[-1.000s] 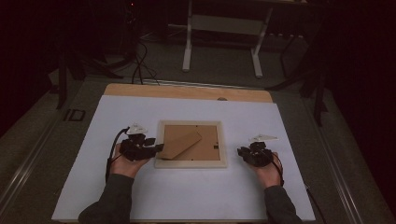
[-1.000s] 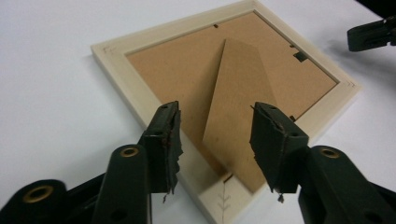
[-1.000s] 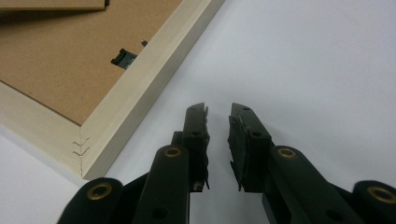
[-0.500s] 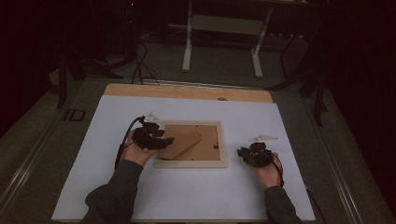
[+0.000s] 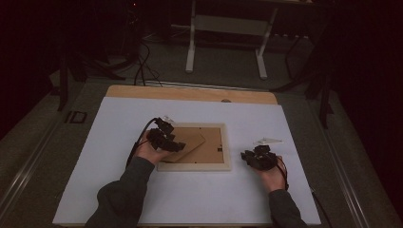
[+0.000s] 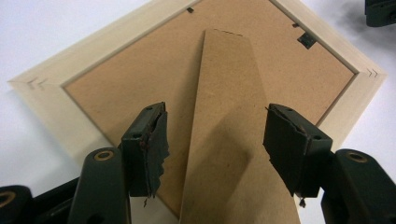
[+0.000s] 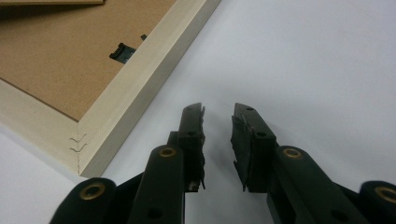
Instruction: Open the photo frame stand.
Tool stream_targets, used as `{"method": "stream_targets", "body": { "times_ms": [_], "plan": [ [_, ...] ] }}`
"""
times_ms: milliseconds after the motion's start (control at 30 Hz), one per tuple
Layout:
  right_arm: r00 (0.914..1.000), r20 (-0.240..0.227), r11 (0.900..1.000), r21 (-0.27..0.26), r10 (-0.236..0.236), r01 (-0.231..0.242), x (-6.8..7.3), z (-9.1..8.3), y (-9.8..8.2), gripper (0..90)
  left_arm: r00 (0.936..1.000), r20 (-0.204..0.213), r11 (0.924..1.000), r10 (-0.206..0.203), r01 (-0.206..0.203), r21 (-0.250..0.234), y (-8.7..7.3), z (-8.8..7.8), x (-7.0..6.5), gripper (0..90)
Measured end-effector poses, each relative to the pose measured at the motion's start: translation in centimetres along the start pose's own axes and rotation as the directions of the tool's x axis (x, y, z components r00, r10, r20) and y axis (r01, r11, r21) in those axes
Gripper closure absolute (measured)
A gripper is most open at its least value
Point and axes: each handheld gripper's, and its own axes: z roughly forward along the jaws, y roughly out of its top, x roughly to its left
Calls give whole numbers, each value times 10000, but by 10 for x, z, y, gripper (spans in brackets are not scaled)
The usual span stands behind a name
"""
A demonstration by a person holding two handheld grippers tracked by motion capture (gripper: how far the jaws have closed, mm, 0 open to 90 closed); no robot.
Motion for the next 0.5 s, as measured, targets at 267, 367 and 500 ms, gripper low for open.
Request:
{"method": "stream_targets", "body": {
  "times_ms": [267,367,500],
  "plan": [
    [10000,-44,10000,70,-9,10,1,2,-1,726,9998,162,9993,-87,81,370,3,12,1,385],
    [10000,-60,9999,98,-41,42,1,3,-1,726,9998,175,9987,-67,58,511,6,16,1,367],
    [10000,-68,9999,123,-29,30,1,3,-1,724,9992,400,9976,0,-28,686,8,19,-1,366]
  ]
}}
